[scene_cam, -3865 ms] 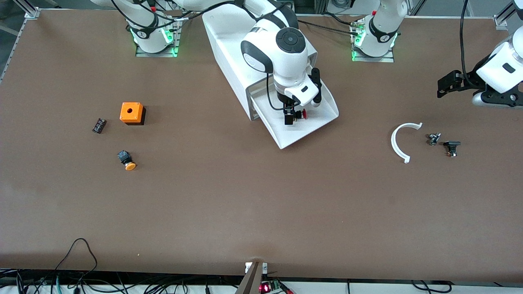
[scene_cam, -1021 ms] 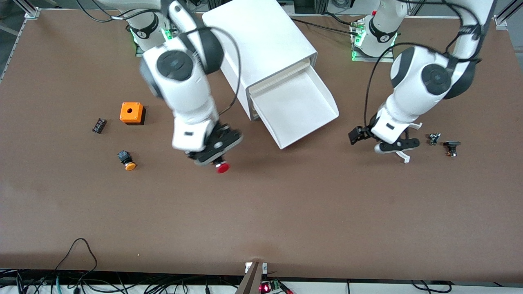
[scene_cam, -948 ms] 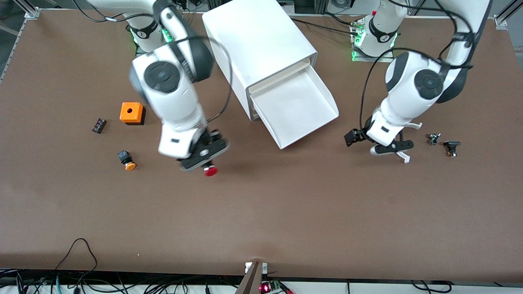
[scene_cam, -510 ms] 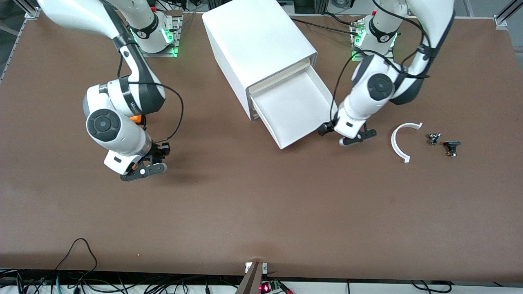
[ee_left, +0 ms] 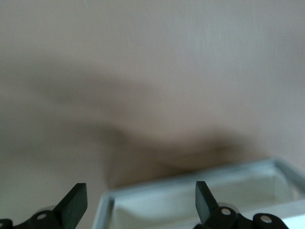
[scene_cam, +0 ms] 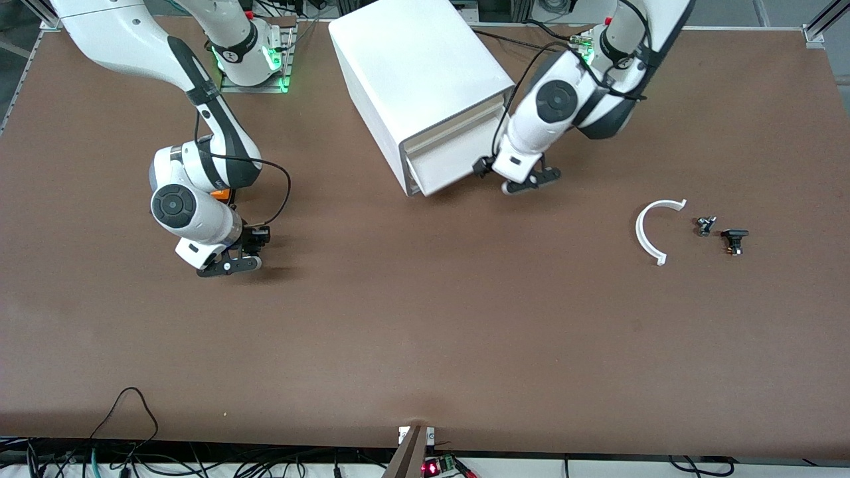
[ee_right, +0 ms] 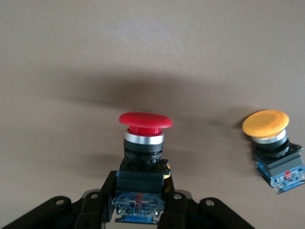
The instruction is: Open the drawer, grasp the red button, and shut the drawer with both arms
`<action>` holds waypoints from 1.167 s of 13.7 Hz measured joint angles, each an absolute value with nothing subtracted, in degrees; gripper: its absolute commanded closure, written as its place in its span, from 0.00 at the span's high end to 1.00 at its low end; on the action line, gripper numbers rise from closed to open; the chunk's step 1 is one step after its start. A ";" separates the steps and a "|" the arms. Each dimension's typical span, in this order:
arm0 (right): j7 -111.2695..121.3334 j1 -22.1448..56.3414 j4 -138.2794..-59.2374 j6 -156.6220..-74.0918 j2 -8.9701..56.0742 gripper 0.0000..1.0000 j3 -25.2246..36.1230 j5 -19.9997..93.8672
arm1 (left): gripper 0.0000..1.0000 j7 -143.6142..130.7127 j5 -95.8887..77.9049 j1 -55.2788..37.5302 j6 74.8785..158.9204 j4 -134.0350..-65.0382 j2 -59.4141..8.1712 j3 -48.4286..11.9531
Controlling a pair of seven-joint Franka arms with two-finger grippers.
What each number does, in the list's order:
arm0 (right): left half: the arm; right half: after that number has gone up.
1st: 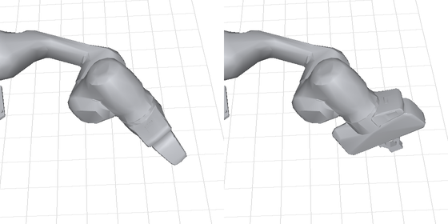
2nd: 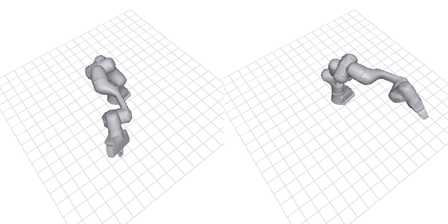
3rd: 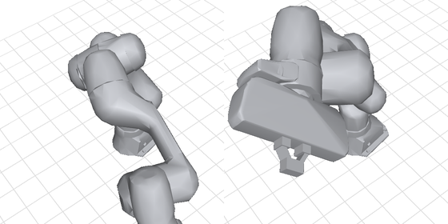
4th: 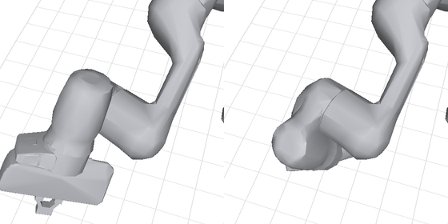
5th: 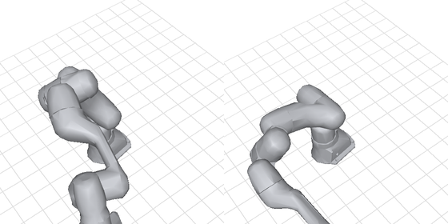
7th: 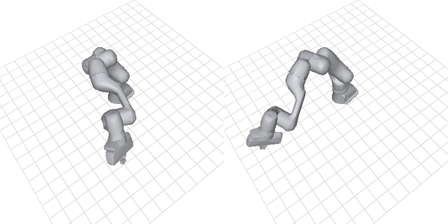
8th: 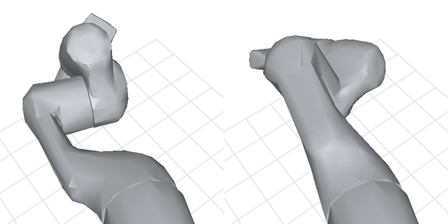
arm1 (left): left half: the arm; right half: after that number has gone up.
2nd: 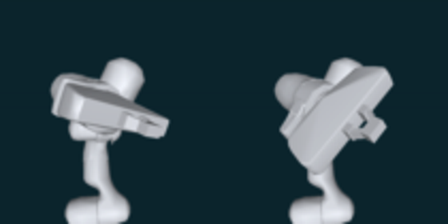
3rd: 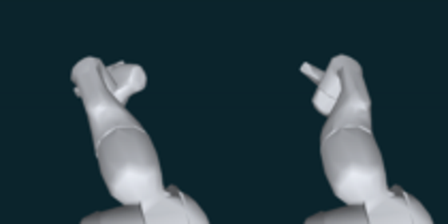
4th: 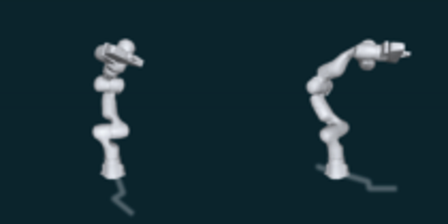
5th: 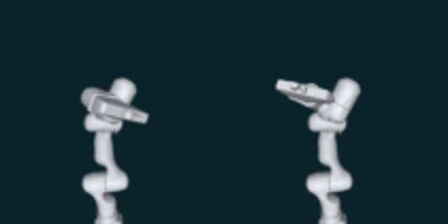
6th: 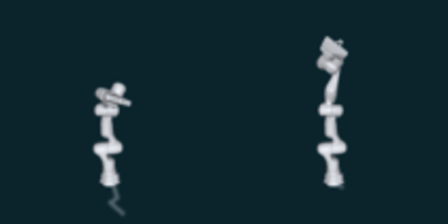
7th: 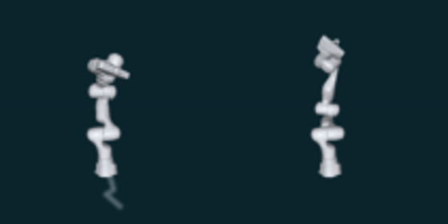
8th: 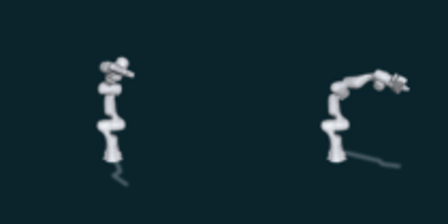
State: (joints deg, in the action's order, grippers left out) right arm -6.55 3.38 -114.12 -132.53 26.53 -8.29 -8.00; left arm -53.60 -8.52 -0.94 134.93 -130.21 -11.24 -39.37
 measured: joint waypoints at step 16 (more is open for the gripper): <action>-8.16 2.10 -110.85 -130.61 26.43 1.00 -8.31 -10.57 | 1.00 -45.39 -9.23 10.23 134.49 -127.45 -1.35 -38.57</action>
